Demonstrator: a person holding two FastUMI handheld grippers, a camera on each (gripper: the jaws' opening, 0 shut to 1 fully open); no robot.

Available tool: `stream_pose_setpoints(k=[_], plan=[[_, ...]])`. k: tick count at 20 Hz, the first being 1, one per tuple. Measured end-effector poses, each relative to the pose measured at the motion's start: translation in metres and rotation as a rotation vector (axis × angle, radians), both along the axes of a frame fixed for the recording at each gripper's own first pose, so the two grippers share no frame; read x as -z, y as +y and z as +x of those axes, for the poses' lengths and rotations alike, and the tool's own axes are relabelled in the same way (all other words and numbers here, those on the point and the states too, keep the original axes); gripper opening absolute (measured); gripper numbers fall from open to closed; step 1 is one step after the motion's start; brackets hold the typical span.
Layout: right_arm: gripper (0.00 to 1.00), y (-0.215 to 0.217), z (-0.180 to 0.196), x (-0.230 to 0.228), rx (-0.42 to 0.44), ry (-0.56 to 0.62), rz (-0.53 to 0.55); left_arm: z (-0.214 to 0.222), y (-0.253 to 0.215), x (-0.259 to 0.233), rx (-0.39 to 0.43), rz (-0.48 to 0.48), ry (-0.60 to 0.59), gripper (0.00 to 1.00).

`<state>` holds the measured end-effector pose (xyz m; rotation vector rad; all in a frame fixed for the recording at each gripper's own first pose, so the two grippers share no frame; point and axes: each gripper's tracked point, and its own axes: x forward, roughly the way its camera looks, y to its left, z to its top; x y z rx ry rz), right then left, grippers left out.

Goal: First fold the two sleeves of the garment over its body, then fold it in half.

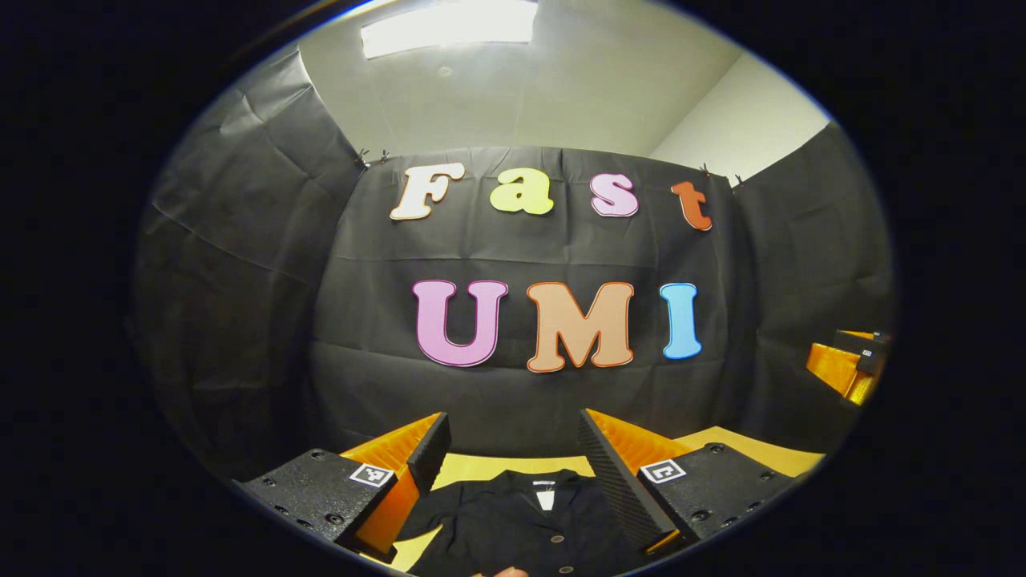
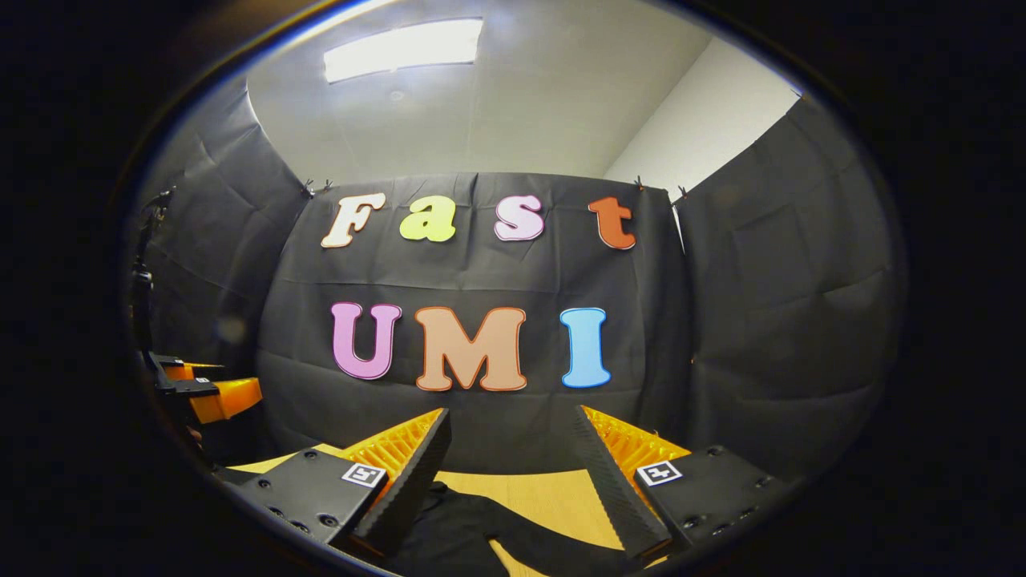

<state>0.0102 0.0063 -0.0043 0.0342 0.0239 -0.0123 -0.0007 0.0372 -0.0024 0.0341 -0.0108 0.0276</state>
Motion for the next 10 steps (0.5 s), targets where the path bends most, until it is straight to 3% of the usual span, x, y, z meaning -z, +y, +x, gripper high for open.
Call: stream_pose_setpoints(k=[1, 10], plan=[[0.96, 0.006, 0.001, -0.001, -0.009, 0.002, 0.005, -0.001, 0.004, 0.0, 0.0, 0.008, -0.001, 0.99], [0.97, 0.033, 0.006, -0.001, 0.011, -0.007, -0.004, -0.007, 0.036, 0.01, 0.005, 0.016, 0.02, 0.99]])
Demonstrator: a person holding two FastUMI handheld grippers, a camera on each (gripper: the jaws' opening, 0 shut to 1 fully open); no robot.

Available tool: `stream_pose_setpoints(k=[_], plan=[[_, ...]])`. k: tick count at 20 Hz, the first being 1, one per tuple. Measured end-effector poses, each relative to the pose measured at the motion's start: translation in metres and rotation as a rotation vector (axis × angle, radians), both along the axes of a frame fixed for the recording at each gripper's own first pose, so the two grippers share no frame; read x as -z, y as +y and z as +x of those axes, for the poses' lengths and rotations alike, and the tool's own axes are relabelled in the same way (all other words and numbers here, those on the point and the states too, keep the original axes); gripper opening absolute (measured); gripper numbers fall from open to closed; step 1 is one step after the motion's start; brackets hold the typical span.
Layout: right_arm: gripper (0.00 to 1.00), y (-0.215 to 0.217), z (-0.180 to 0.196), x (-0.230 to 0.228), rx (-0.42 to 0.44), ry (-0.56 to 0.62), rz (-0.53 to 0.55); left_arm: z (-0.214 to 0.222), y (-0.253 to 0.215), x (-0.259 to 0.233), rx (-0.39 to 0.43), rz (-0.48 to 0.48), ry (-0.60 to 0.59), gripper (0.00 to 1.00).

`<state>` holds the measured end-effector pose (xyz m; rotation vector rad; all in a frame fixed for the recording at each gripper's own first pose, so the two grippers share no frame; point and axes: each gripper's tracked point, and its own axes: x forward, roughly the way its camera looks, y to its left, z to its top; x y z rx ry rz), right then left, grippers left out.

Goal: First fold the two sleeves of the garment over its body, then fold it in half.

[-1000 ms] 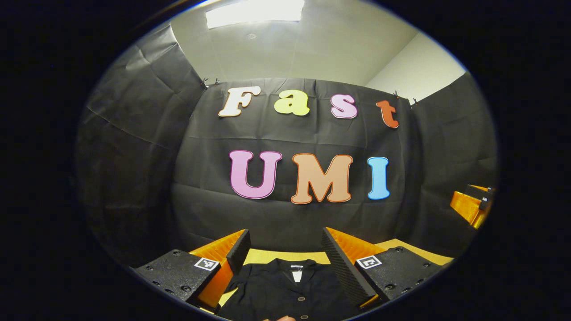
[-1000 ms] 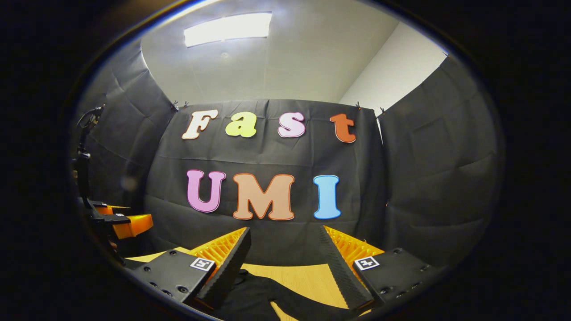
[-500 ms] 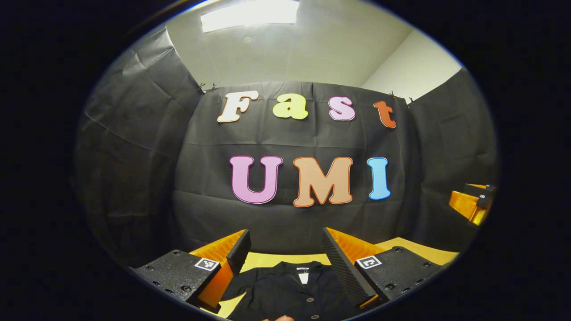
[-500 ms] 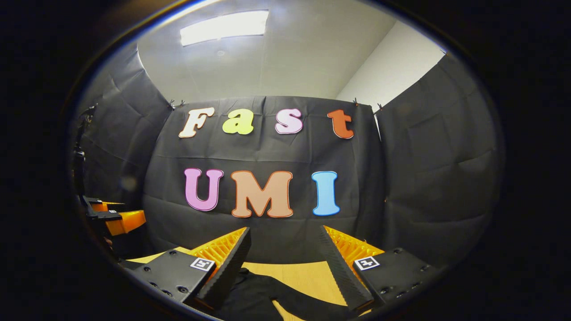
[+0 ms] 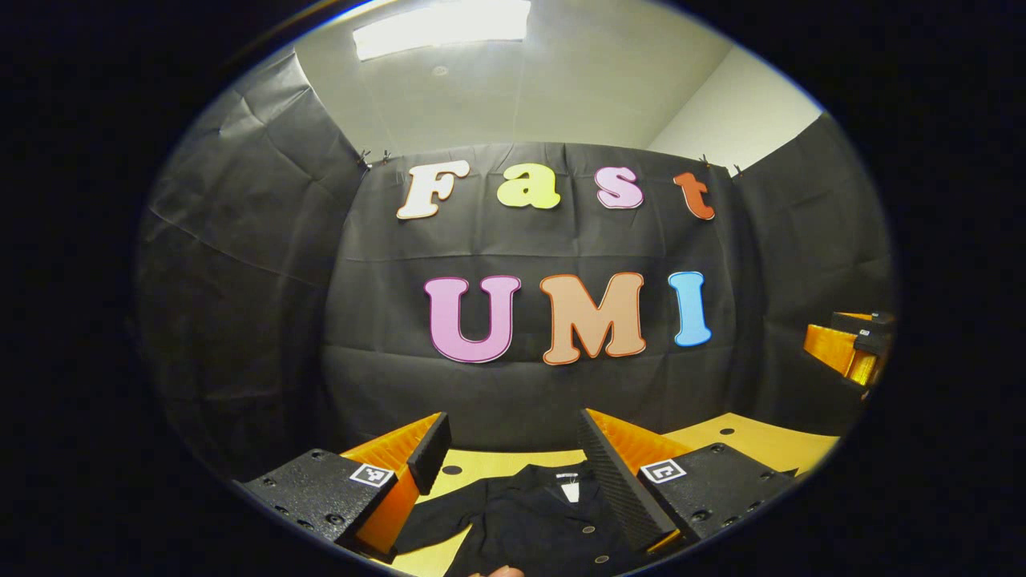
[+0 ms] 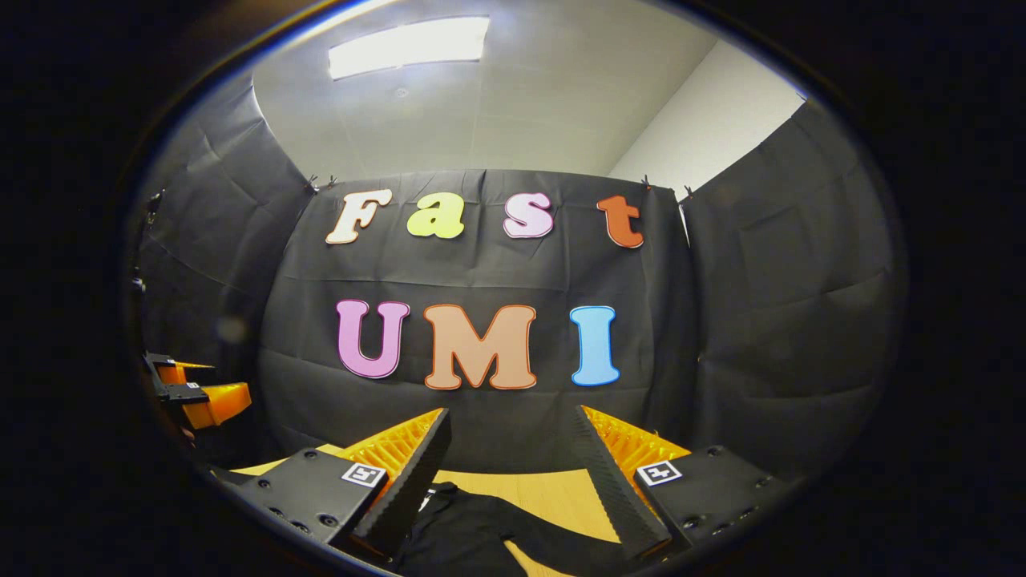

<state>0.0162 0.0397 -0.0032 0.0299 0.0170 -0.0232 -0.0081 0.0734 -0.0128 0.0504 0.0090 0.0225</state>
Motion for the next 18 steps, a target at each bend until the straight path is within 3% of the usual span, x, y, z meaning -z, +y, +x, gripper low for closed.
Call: stream_pose_setpoints(k=[8, 14, 18], plan=[[0.97, 0.005, -0.002, 0.001, 0.042, -0.018, 0.008, 0.006, 0.018, -0.003, 0.032, -0.017, -0.01, 0.99], [0.97, -0.023, 0.015, 0.008, 0.074, -0.024, -0.018, 0.009, 0.02, -0.003, -0.002, -0.04, -0.017, 0.99], [0.99, -0.059, 0.027, 0.038, 0.12, 0.039, -0.012, 0.014, 0.018, -0.008, -0.025, -0.046, -0.014, 0.95]])
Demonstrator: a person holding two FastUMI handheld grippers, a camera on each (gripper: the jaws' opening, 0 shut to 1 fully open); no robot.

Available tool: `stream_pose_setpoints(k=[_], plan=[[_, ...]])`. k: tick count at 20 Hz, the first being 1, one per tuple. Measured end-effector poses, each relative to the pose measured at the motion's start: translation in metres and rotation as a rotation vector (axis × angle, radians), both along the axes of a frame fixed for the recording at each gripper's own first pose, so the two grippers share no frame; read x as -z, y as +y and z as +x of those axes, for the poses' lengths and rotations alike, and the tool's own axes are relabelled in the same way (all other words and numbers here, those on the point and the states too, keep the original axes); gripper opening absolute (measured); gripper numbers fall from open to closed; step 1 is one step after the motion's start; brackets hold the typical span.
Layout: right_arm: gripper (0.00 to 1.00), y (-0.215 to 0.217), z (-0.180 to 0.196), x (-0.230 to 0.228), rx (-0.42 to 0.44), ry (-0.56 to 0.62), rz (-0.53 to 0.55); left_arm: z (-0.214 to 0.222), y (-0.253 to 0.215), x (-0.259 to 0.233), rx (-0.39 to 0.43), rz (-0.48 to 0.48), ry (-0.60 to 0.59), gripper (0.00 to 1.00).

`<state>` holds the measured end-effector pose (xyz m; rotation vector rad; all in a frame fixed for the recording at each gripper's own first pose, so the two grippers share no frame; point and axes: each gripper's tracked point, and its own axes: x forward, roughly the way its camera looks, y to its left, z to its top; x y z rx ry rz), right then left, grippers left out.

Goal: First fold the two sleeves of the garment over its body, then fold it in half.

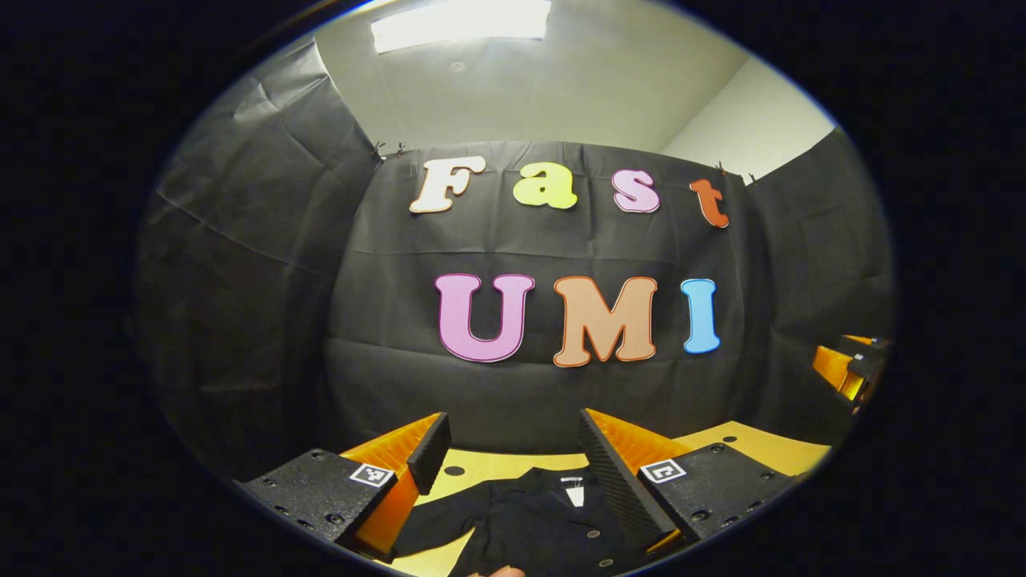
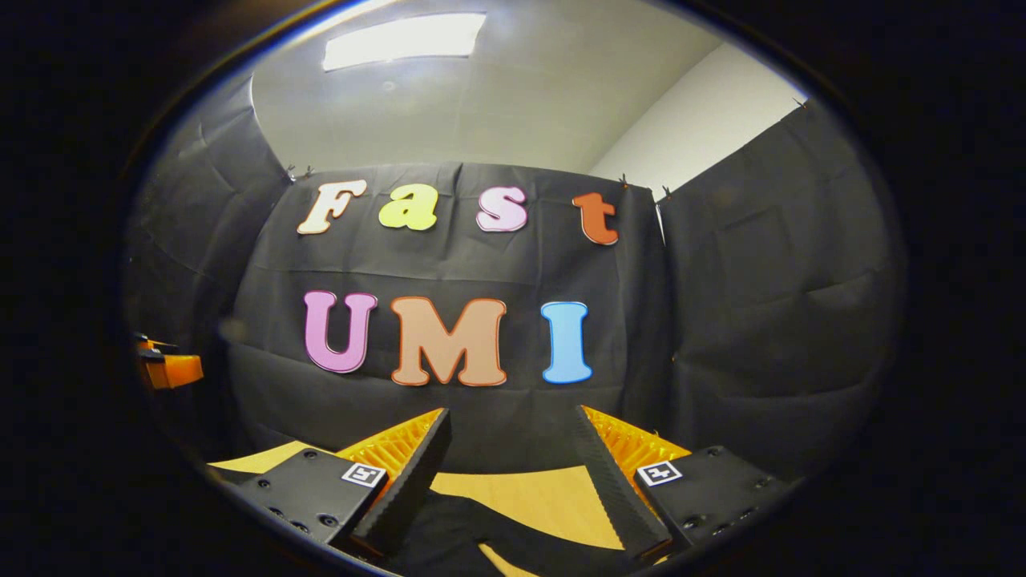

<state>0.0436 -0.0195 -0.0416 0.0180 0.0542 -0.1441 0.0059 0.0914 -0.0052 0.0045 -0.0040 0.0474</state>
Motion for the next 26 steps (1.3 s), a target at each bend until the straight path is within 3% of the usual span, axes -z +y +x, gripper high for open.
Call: stream_pose_setpoints(k=[6, 12, 17, 18, 22, 23, 26], plan=[[0.98, -0.095, 0.01, 0.062, 0.109, 0.157, -0.08, 0.009, -0.009, -0.004, -0.033, 0.009, -0.004, 0.99], [0.99, -0.16, 0.004, 0.135, 0.158, 0.333, -0.097, 0.02, -0.024, -0.003, -0.057, 0.037, 0.011, 0.95], [0.98, -0.175, -0.004, 0.208, 0.122, 0.498, -0.066, 0.028, -0.043, -0.002, -0.063, 0.049, 0.016, 0.99], [0.98, -0.176, -0.006, 0.223, 0.115, 0.537, -0.051, 0.03, -0.046, -0.002, -0.066, 0.051, 0.018, 0.95], [0.99, -0.175, -0.027, 0.294, 0.076, 0.752, 0.012, 0.031, -0.055, 0.0, -0.085, 0.07, 0.025, 0.95], [0.99, -0.177, -0.034, 0.311, 0.071, 0.804, 0.02, 0.033, -0.056, -0.001, -0.091, 0.075, 0.027, 0.99], [0.99, -0.181, -0.048, 0.344, 0.063, 0.91, 0.063, 0.035, -0.063, 0.002, -0.105, 0.081, 0.035, 0.95]])
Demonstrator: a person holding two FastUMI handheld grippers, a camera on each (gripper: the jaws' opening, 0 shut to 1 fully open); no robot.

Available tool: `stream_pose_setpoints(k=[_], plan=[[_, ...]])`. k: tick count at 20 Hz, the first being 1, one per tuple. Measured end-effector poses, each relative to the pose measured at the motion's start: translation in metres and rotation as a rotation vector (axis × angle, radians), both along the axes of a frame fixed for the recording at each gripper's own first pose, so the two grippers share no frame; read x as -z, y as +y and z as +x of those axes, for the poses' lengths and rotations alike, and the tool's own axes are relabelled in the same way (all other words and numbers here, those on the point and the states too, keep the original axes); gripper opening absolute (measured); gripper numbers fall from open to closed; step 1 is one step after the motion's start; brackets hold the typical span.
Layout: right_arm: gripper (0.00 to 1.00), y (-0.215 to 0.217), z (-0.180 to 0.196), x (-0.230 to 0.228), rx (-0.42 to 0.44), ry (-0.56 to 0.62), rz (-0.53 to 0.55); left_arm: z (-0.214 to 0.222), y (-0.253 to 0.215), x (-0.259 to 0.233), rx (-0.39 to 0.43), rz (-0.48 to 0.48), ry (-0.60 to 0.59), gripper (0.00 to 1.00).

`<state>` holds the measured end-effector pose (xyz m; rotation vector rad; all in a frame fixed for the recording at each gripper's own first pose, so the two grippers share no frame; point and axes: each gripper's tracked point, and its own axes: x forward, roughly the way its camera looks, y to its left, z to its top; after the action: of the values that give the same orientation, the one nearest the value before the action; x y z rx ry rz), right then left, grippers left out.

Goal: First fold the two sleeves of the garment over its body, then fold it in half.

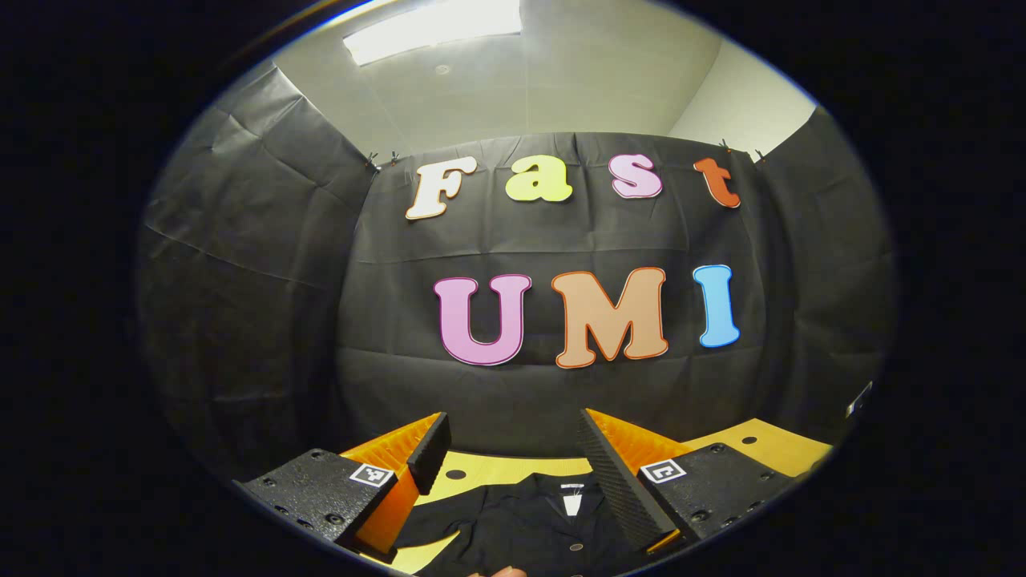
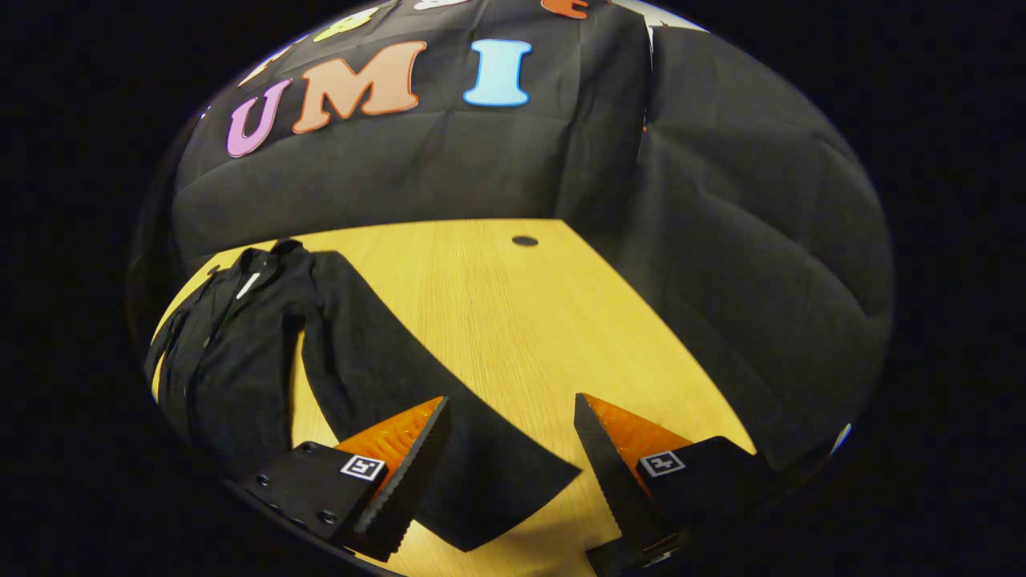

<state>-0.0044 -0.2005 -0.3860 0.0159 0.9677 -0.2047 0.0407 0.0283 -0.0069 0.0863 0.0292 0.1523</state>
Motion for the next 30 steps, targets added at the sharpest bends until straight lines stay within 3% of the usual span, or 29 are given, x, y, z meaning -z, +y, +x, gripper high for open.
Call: stream_pose_setpoints(k=[2, 6, 8, 10, 11, 12, 15, 18, 19, 22, 26, 30], plan=[[0.99, -0.002, -0.007, 0.016, -0.003, 0.049, 0.02, 0.002, -0.007, 0.003, -0.001, 0.001, 0.006, 0.99], [0.99, -0.005, -0.03, 0.036, -0.046, 0.151, 0.058, 0.009, -0.024, 0.006, 0.004, -0.003, 0.015, 0.95], [1.0, -0.002, -0.027, 0.039, -0.059, 0.153, 0.099, 0.012, -0.034, 0.006, 0.014, 0.002, 0.016, 0.99], [1.0, 0.0, -0.023, 0.039, -0.078, 0.152, 0.126, 0.016, -0.046, 0.009, 0.027, 0.007, 0.021, 0.95], [0.99, 0.001, -0.023, 0.038, -0.105, 0.174, 0.124, 0.017, -0.05, 0.009, 0.033, 0.006, 0.021, 0.99], [0.95, 0.006, -0.021, 0.036, -0.136, 0.173, 0.135, 0.019, -0.055, 0.008, 0.038, 0.003, 0.021, 0.99], [0.57, 0.028, -0.021, 0.041, -0.21, 0.188, 0.163, 0.022, -0.066, 0.01, 0.056, 0.003, 0.022, 0.99], [0.1, 0.038, -0.022, 0.04, -0.201, 0.19, 0.18, 0.022, -0.066, 0.007, 0.05, 0.002, 0.02, 0.99], [0.04, 0.037, -0.022, 0.038, -0.199, 0.198, 0.186, 0.021, -0.064, 0.008, 0.044, 0.002, 0.018, 0.99], [0.03, 0.041, -0.021, 0.036, -0.185, 0.229, 0.218, 0.018, -0.054, 0.009, 0.022, 0.001, 0.016, 0.95], [0.02, 0.067, 0.011, -0.009, -0.175, 0.063, 0.292, 0.012, -0.03, 0.007, -0.007, -0.002, -0.001, 0.99], [0.02, 0.107, 0.037, -0.057, -0.198, -0.028, 0.359, 0.008, 0.001, 0.015, -0.016, -0.038, 0.009, 0.95]])
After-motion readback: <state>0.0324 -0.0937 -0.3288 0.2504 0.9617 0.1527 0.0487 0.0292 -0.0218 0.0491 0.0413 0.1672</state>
